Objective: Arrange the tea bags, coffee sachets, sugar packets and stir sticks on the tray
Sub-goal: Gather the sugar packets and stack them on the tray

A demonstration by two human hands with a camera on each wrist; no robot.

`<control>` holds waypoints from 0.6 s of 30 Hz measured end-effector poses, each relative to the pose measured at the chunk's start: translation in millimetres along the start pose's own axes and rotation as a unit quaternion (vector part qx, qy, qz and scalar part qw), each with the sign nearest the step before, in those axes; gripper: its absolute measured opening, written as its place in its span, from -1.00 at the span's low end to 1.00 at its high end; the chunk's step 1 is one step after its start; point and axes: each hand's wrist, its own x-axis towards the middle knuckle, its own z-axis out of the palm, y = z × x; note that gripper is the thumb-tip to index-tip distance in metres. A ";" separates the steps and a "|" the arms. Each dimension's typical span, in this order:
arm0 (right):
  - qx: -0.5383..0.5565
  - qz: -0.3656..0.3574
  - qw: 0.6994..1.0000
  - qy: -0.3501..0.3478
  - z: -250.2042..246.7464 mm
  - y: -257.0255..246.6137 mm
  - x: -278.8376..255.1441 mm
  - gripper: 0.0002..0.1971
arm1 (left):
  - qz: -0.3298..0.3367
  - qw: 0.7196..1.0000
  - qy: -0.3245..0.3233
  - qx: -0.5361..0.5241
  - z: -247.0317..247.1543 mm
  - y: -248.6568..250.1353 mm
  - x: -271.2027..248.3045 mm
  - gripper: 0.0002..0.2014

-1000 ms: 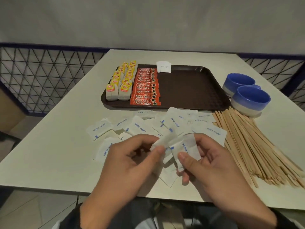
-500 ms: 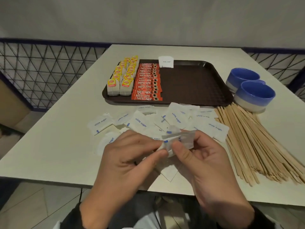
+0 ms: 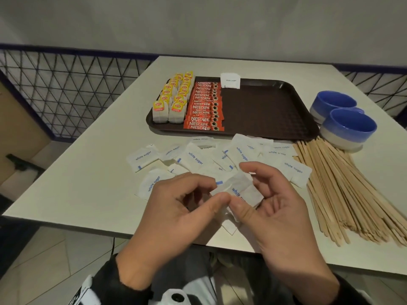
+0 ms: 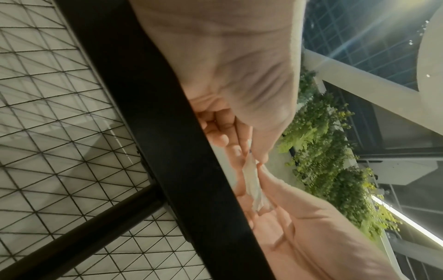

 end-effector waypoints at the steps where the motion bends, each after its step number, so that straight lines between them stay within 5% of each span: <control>1: -0.010 -0.004 1.000 0.012 1.1 -0.2 -0.3 -0.53 | -0.013 1.000 0.003 -0.019 -0.8 0.0 -0.3 -0.82; 10: -0.039 0.041 0.998 -0.004 6.7 -5.4 0.7 -0.91 | -0.041 0.997 0.013 -0.067 -1.7 2.0 -1.7 -0.72; 18: -0.036 0.021 0.999 -0.001 6.4 -6.9 -0.6 -0.79 | -0.063 0.993 0.018 -0.095 -1.9 4.5 -0.5 -0.86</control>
